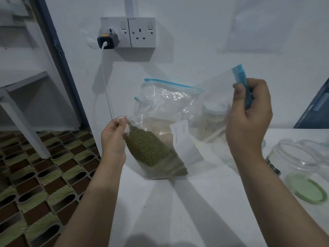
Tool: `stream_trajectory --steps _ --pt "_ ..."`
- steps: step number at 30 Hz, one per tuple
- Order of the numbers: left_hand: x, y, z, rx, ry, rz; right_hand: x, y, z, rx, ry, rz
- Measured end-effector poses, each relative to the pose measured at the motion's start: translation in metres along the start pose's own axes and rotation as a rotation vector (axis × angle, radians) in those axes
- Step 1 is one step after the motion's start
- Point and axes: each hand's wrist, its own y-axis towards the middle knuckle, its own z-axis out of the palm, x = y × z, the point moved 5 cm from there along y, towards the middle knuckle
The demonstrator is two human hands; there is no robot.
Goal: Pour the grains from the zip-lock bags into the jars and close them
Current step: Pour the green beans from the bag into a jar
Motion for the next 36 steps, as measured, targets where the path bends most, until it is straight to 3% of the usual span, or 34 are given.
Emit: stream_trajectory --steps 4,11,16,26,36 --pt "0.004 0.003 -0.002 -0.008 0.084 0.022 -0.007 -0.004 -0.004 0.017 -0.012 0.039" --pt "0.01 0.005 -0.002 0.084 0.47 0.143 -0.008 -0.006 0.0 0.038 -0.002 0.03" --pt "0.012 0.006 0.004 0.074 0.272 0.087 -0.009 -0.007 0.001 0.049 -0.004 0.032" --pt "0.052 -0.017 -0.001 0.094 0.205 -0.045 -0.015 -0.008 0.0 0.061 -0.008 0.061" --pt "0.037 -0.016 0.03 0.003 0.058 0.035 -0.017 -0.005 -0.011 0.077 0.057 0.094"
